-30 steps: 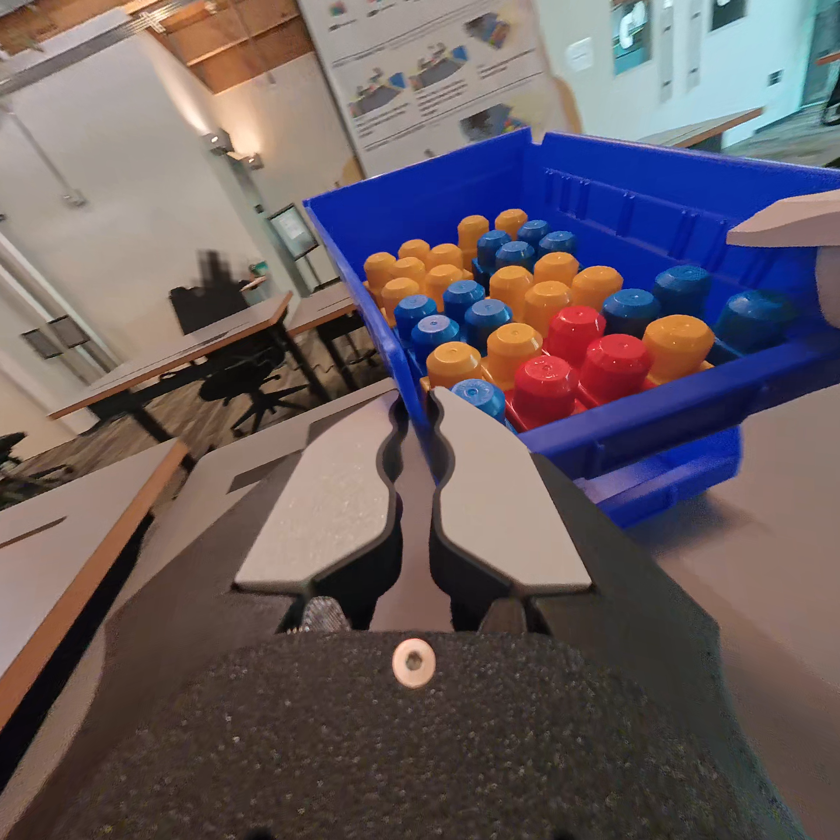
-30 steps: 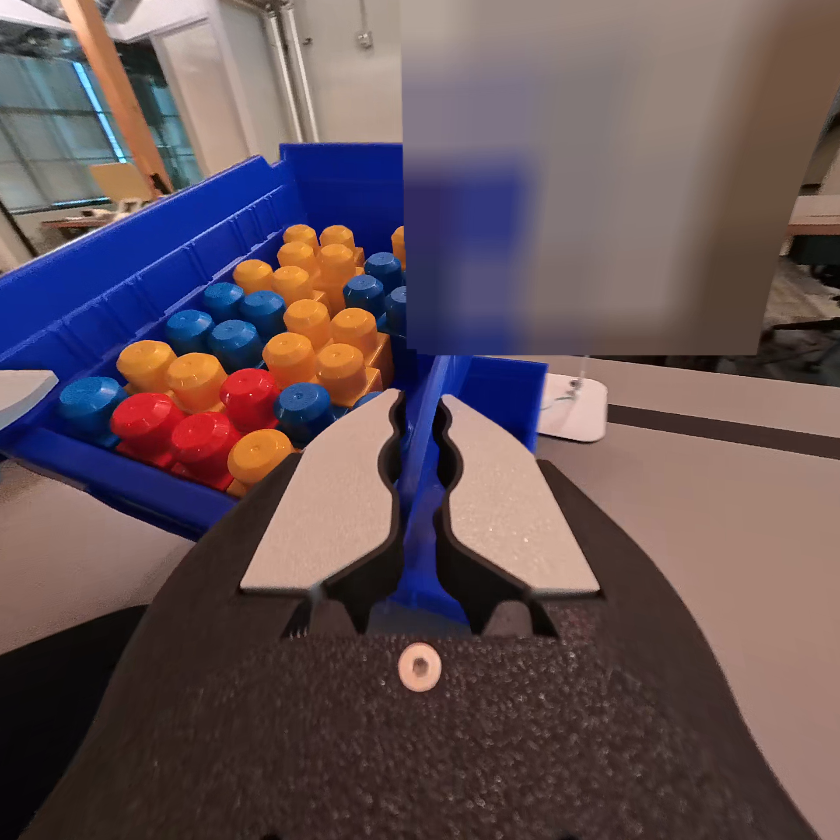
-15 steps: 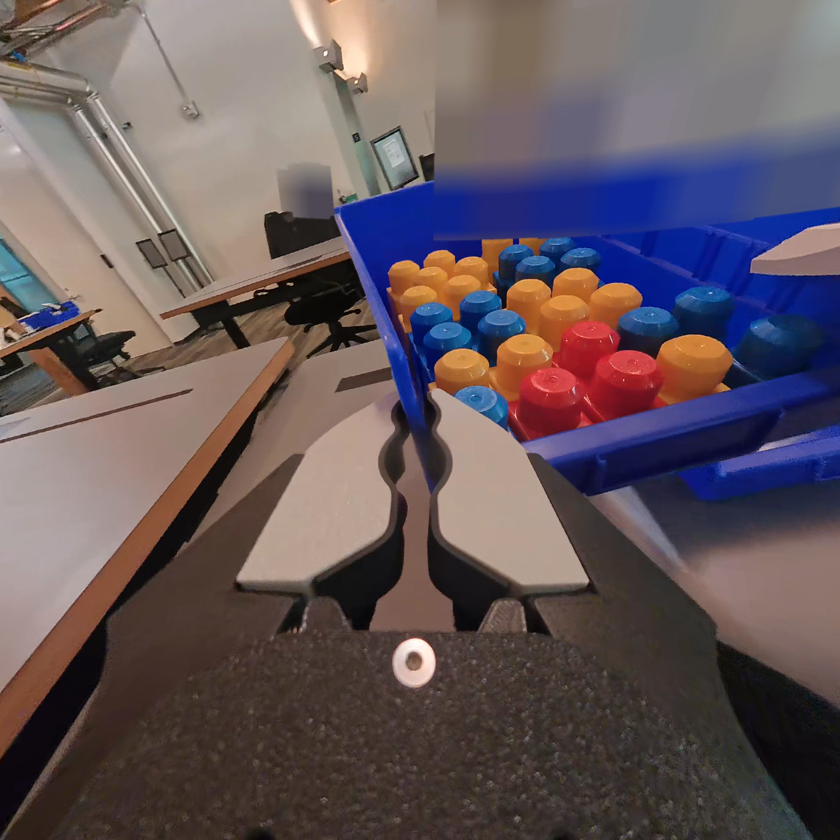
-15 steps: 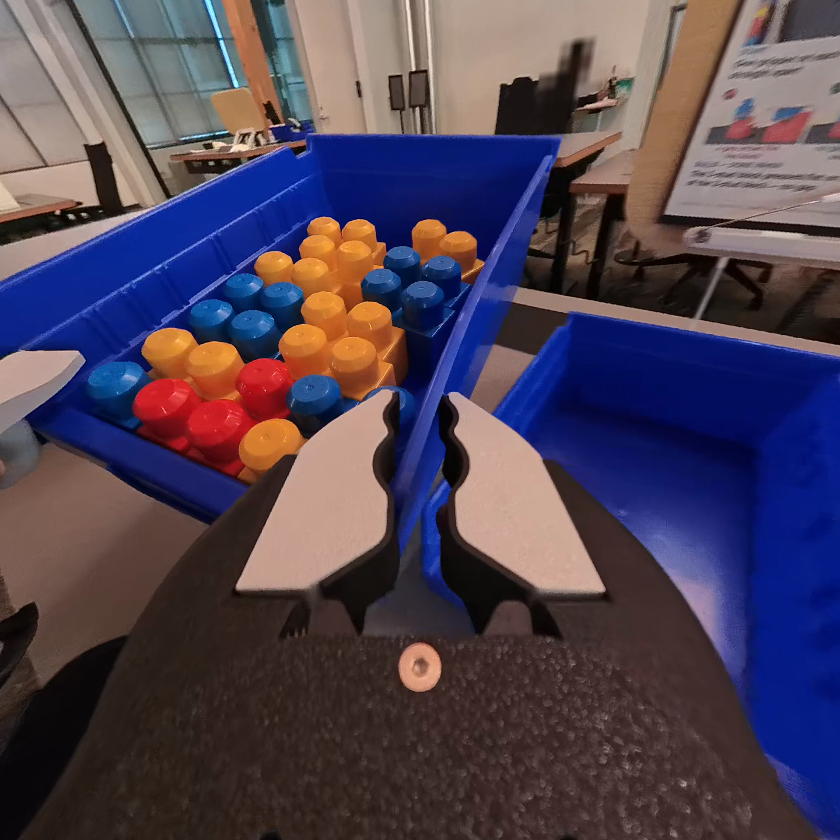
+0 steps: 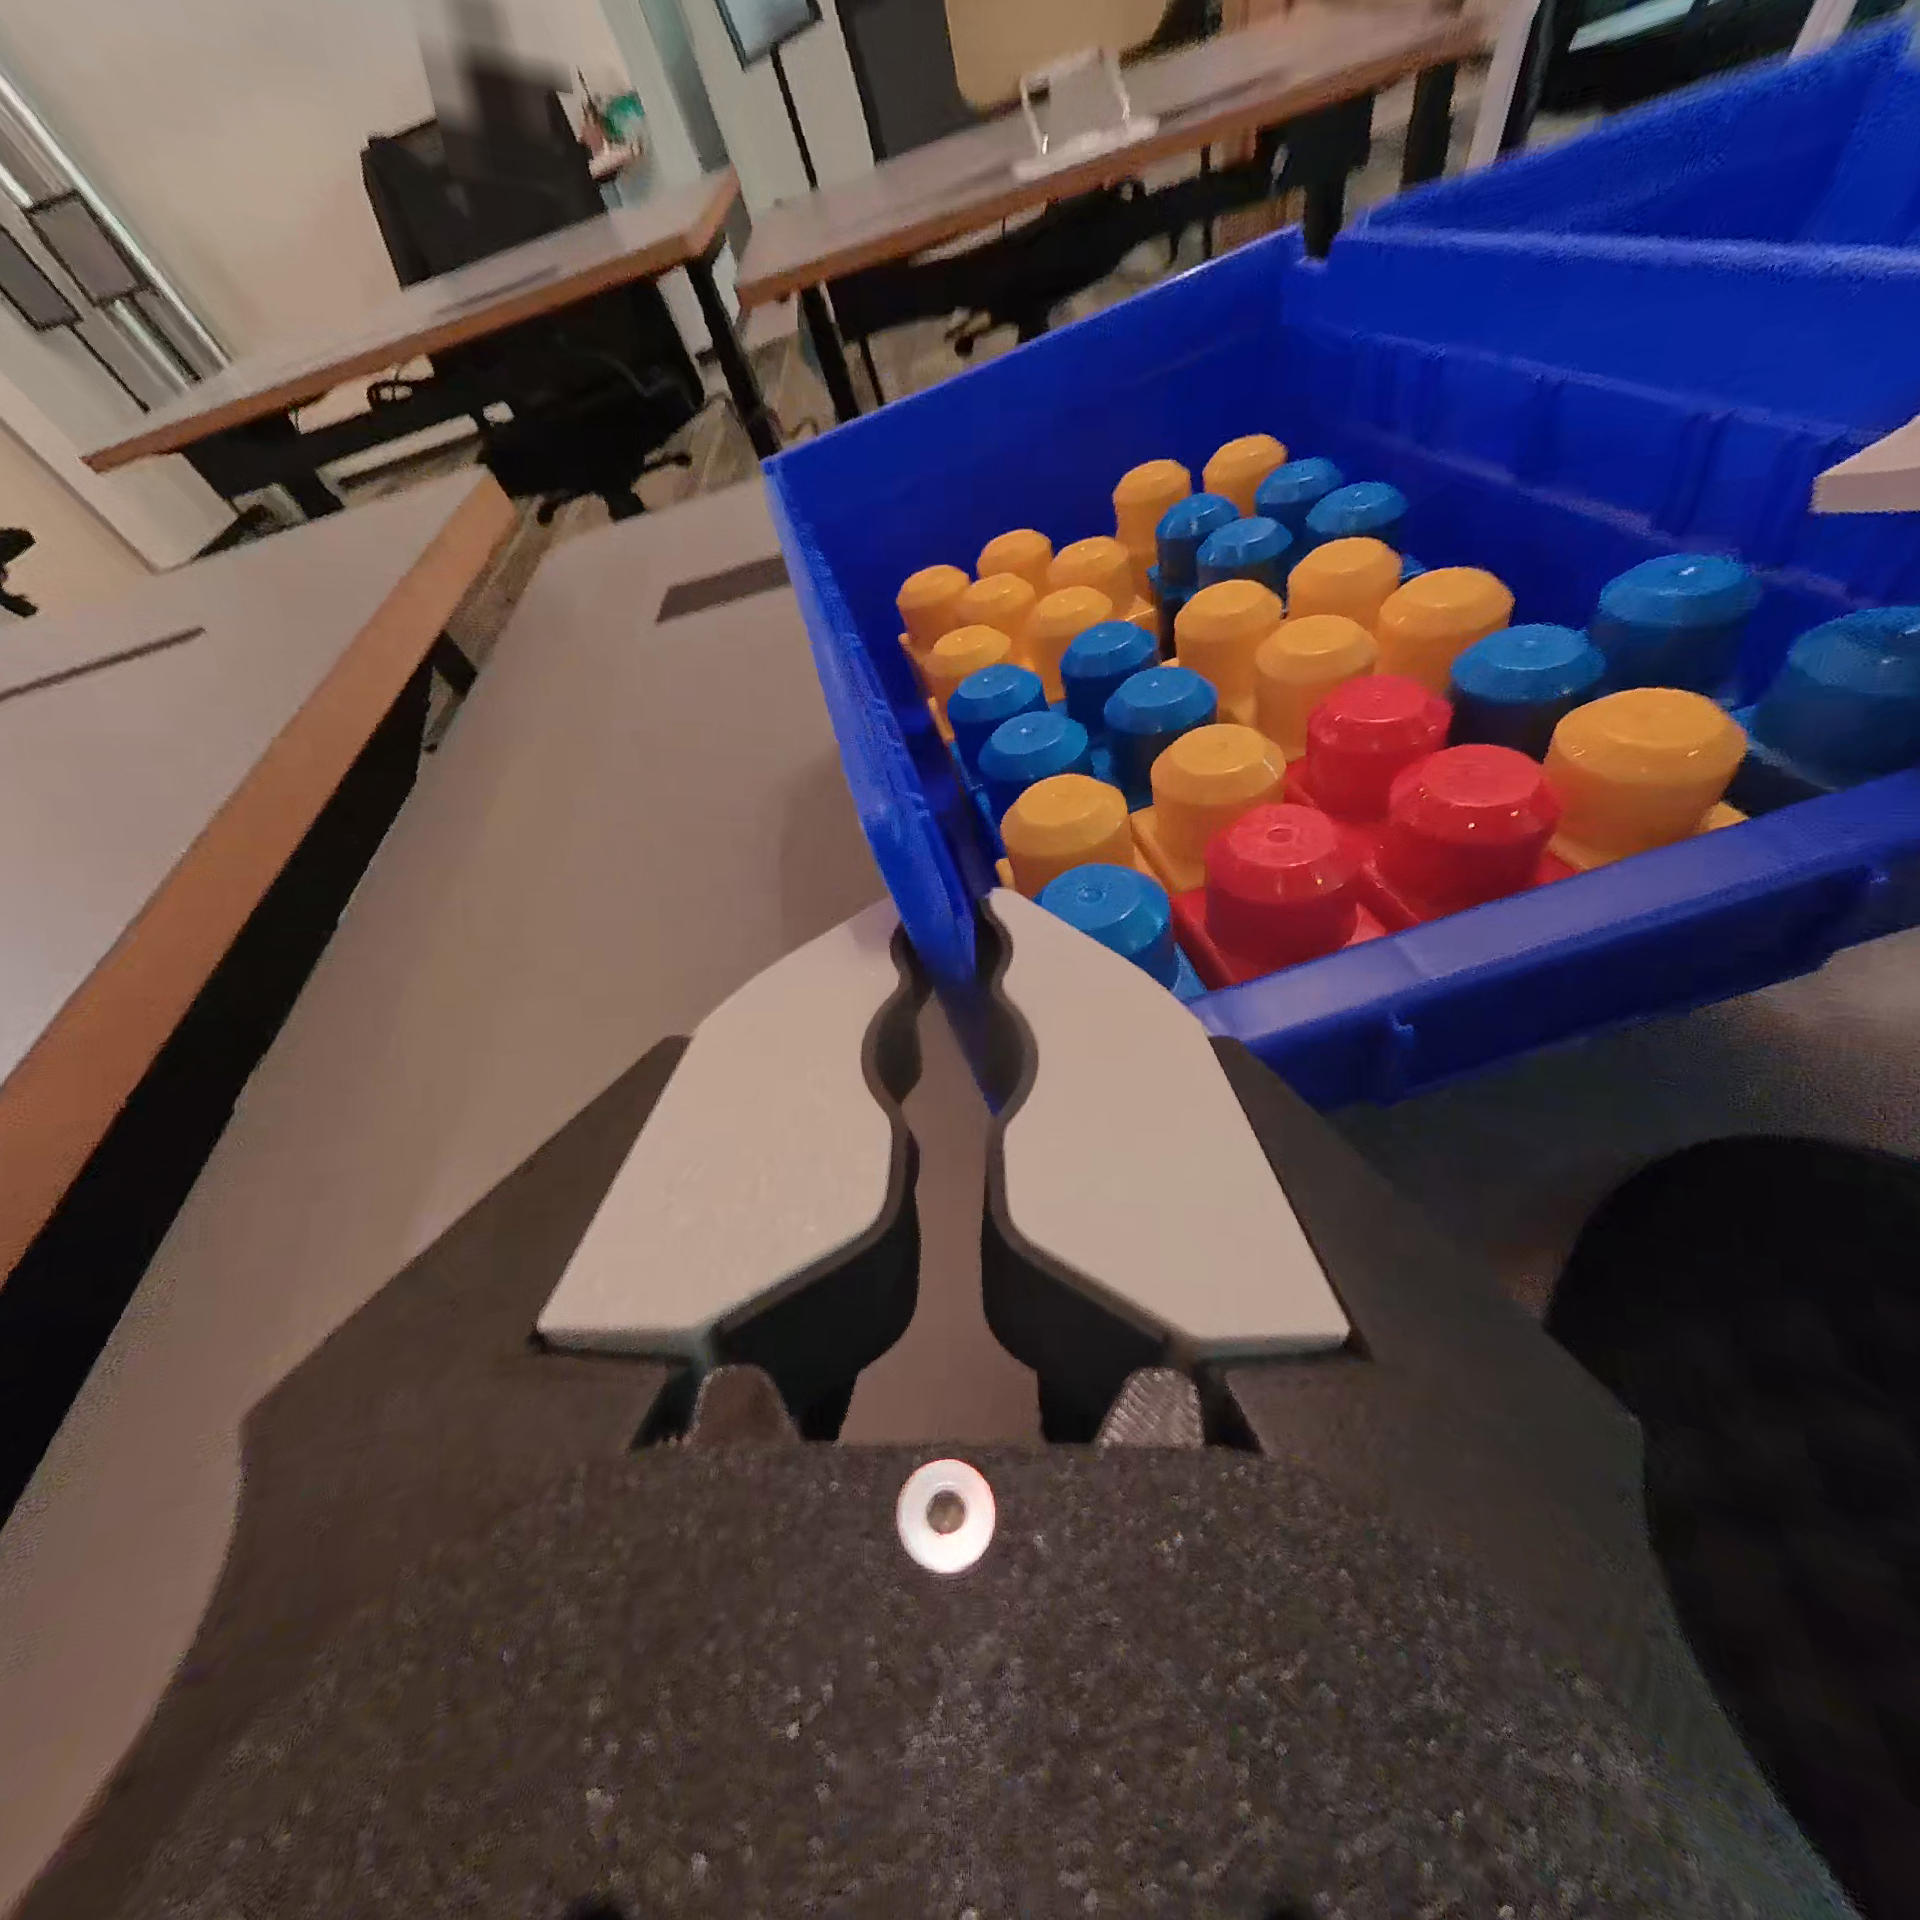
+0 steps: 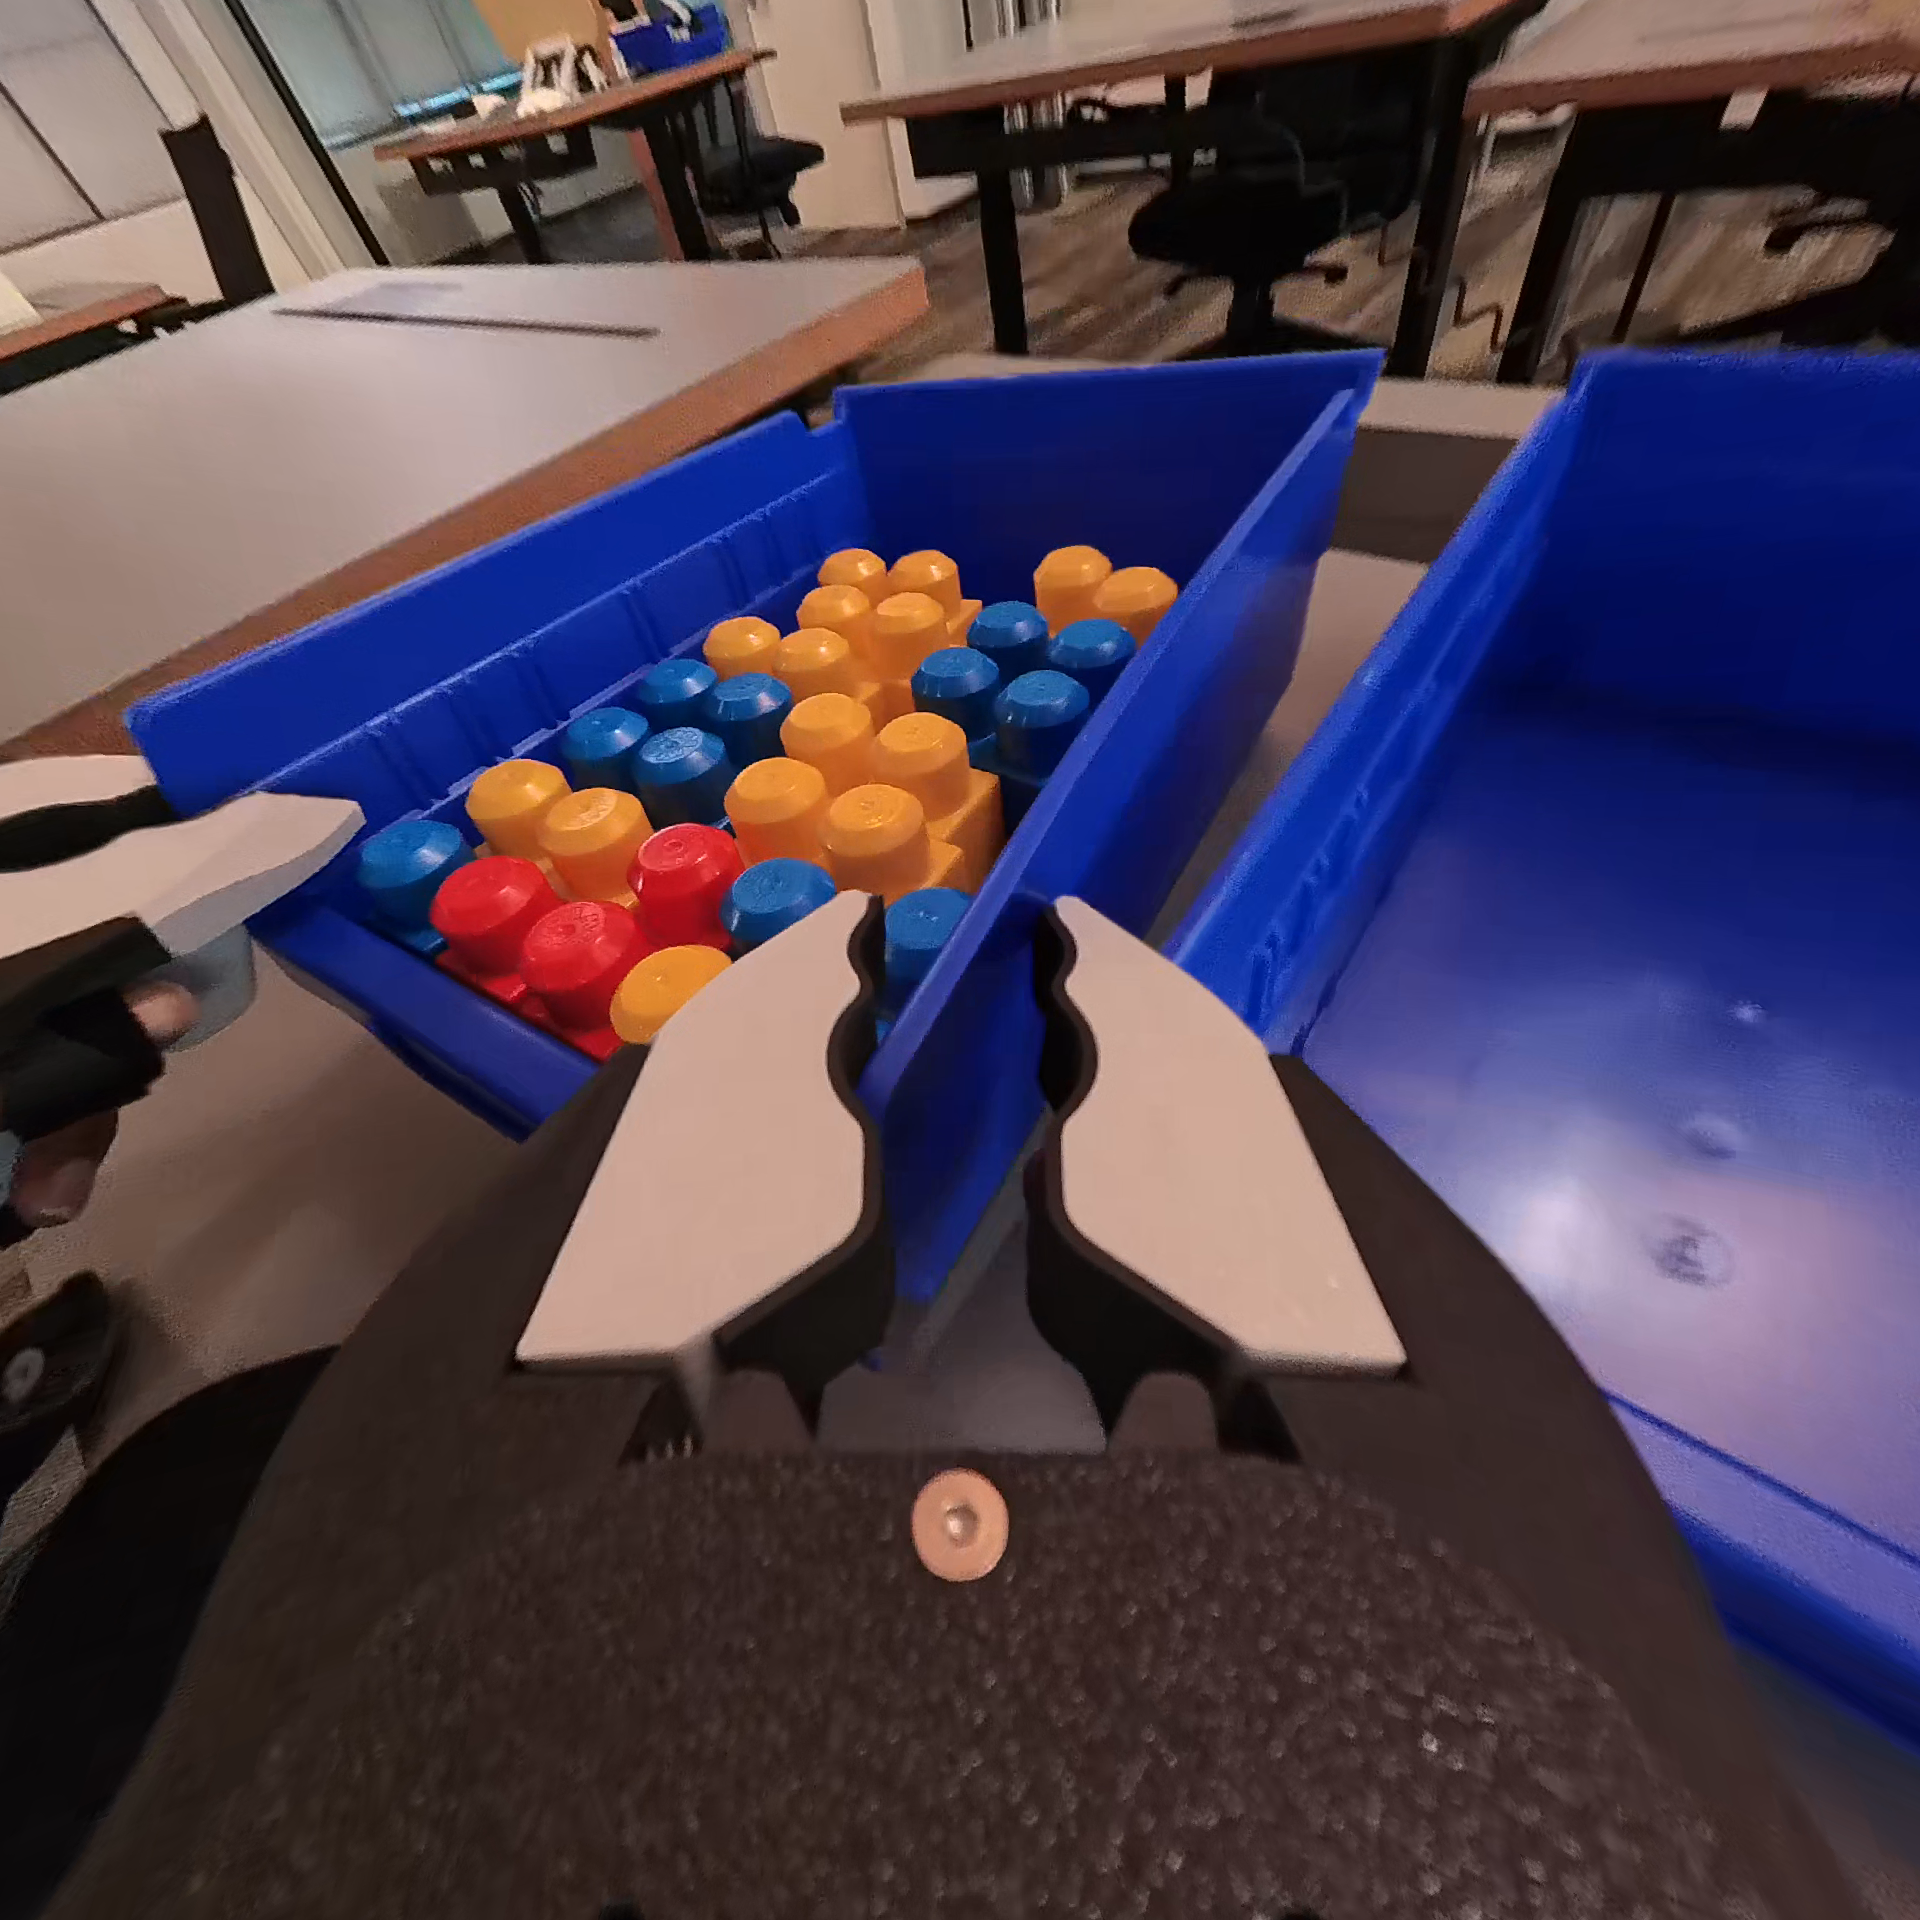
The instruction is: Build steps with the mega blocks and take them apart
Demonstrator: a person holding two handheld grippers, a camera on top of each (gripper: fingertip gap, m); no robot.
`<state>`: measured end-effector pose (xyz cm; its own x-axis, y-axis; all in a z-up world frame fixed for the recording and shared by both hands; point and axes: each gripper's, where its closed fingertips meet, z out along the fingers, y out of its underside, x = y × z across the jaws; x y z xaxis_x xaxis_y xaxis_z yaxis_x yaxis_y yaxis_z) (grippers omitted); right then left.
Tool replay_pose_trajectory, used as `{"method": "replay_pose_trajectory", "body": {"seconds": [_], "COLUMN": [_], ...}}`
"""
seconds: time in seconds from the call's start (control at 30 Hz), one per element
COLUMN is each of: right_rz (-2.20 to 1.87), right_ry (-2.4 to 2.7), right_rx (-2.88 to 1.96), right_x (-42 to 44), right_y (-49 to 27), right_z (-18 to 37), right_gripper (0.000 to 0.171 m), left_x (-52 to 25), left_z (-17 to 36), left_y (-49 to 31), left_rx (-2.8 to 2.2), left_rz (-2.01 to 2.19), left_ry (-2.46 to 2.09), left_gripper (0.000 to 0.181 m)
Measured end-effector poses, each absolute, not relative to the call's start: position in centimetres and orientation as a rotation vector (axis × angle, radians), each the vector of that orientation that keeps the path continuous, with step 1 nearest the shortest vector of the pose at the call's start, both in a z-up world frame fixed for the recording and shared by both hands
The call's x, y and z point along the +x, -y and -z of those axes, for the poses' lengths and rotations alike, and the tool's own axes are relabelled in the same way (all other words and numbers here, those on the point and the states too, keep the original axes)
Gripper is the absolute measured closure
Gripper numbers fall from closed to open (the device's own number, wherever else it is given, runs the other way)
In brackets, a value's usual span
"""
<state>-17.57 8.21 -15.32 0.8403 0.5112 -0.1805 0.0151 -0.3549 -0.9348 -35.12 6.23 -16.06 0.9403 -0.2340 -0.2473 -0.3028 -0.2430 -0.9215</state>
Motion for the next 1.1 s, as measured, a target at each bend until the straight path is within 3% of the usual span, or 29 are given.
{"method": "replay_pose_trajectory", "body": {"seconds": [0.13,0.4,1.1], "right_rz": [-0.481,-0.496,-0.493], "right_ry": [0.453,0.493,0.541], "right_rx": [-1.848,-1.916,-1.886], "right_x": [-18.0,-19.0,-19.5], "right_y": [-8.2,-7.7,-7.8], "right_z": [15.7,17.9,18.7], "right_gripper": [0.136,0.13,0.135], "left_x": [-36.0,-37.0,-38.1], "left_z": [18.7,18.9,19.8], "left_y": [-7.4,-7.6,-8.0], "left_rx": [-1.891,-1.884,-1.893], "left_rz": [-0.184,-0.103,-0.137], "left_ry": [-0.338,-0.148,-0.067], "left_gripper": [0.17,0.175,0.173]}}
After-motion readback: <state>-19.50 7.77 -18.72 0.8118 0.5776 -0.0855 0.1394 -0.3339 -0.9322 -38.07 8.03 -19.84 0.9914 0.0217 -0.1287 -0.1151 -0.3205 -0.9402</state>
